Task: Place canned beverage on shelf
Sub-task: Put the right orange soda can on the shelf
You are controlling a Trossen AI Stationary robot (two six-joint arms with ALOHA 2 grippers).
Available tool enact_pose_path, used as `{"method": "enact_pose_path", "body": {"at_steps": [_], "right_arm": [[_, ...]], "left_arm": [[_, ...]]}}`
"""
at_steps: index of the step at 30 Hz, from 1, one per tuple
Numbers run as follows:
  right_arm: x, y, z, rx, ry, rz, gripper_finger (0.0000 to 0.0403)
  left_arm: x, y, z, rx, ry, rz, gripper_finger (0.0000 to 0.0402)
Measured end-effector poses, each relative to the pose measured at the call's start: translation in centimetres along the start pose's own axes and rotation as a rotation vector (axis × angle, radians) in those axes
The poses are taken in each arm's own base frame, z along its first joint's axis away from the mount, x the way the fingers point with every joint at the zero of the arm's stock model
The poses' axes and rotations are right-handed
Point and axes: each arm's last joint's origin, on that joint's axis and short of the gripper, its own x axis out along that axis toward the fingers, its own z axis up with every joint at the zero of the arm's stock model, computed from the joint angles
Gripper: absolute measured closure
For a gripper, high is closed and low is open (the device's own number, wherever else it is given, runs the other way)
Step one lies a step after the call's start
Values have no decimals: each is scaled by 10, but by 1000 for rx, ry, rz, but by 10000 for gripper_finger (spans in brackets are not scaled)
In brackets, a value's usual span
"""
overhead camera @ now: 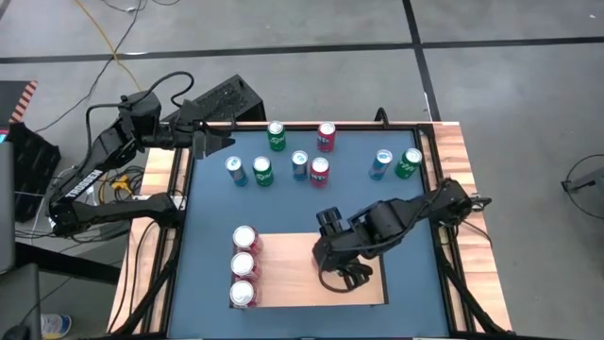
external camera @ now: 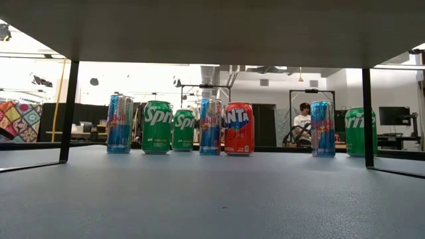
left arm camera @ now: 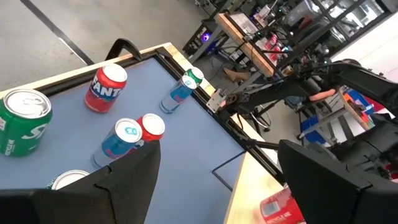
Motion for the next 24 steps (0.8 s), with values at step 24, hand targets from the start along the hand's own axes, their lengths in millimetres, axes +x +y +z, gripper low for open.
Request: {"method": "enact_pose_path", "body": {"at_steps": [24], "right_arm": [[10,15,0,-104,56,24,67]], "left_arm": [[0,0,0,39,-1,1,93]]}}
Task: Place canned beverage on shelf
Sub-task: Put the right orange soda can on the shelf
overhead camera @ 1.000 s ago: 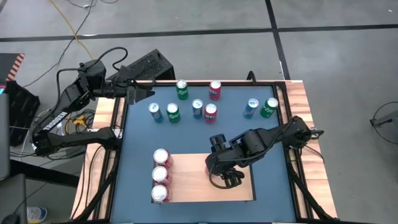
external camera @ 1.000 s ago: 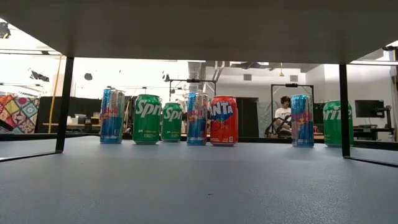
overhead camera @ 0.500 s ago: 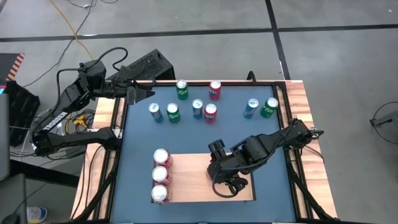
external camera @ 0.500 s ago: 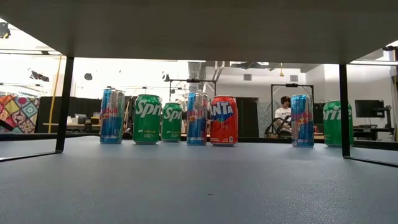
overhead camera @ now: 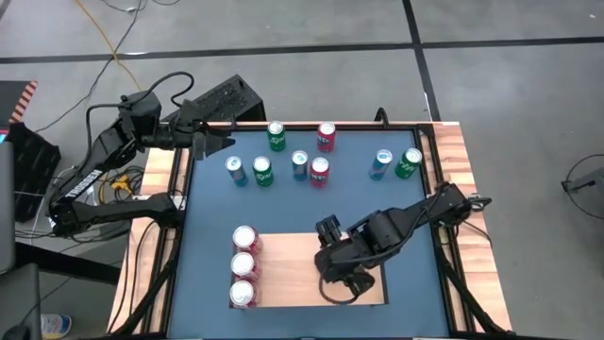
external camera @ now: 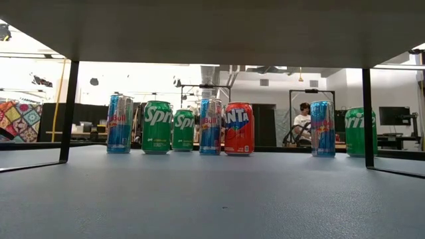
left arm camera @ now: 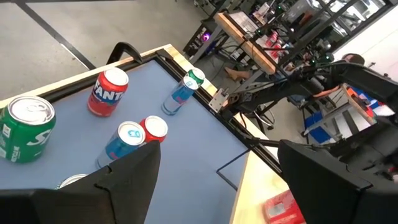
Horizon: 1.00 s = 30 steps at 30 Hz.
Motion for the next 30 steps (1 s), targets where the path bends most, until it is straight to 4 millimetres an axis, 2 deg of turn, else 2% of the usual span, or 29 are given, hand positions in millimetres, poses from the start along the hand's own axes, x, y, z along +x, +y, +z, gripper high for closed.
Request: {"method": "enact_pose_path", "body": {"at_steps": [5,11,17,23,25,30], "right_arm": [[9,5,3,-13,26,6,55],[2,-2,2,91,-15,-4,61],[-24,-11,-2,245,-83,11,64],[-43,0,-13,351,-60,39,75],[-51,3,-20,377,-47,-22,91],[-91,6,-37,484,-187,-208,165]], "left_arm": [[0,0,0,-2,4,3,93],[0,1,-1,-3,11,7,93],[0,1,-1,-3,12,8,93],[0,1,-1,-4,13,8,93],[0,1,-1,-4,13,9,93],[0,1,-1,6,16,6,93]]}}
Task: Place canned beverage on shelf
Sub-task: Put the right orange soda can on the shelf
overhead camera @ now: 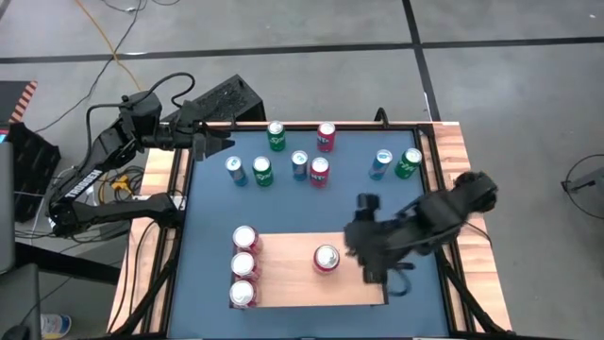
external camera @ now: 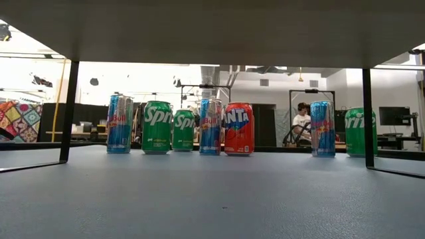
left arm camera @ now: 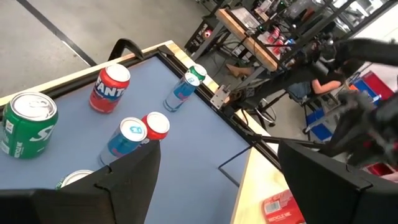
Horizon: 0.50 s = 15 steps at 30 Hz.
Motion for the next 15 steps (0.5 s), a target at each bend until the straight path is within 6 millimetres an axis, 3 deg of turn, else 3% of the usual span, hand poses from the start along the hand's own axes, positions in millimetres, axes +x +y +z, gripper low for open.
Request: {"method": "enact_pose_path", "body": {"at_steps": [8,12,15], "right_arm": [[-31,-13,-44,153,-121,-126,307],[-37,-19,-61,231,-273,-40,340],[-30,-25,-76,252,-344,-11,353]], "left_arm": [[-7,-15,1,52,-21,-149,93],[-22,-29,2,56,-95,-234,93],[-36,-37,0,67,-161,-258,93]]}}
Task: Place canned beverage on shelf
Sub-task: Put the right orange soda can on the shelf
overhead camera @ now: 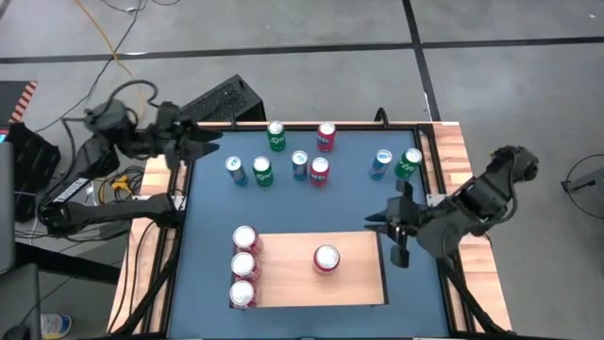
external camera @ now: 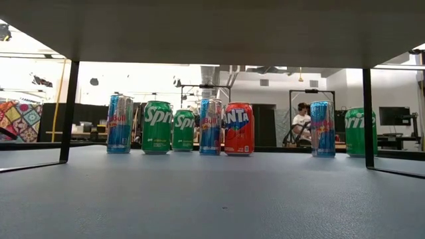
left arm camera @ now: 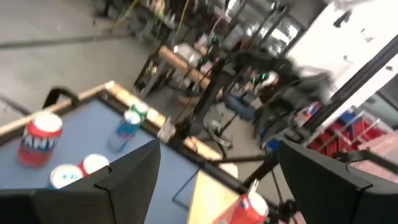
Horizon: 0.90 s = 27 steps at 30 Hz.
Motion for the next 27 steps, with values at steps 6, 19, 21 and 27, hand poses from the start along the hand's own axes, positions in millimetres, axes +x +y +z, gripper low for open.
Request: {"method": "enact_pose_path", "body": {"at_steps": [6,19,21,27], "right_arm": [[25,-13,-38,140,-131,47,393],[103,3,-75,112,-8,11,403],[114,2,-76,119,24,5,403],[137,9,-80,162,59,35,403]], "left_arm": [[-33,-17,0,9,-155,39,93],[-59,-24,-1,3,-268,78,93],[-59,-24,-1,4,-268,78,93],[-59,-24,-1,3,-265,75,93]]}}
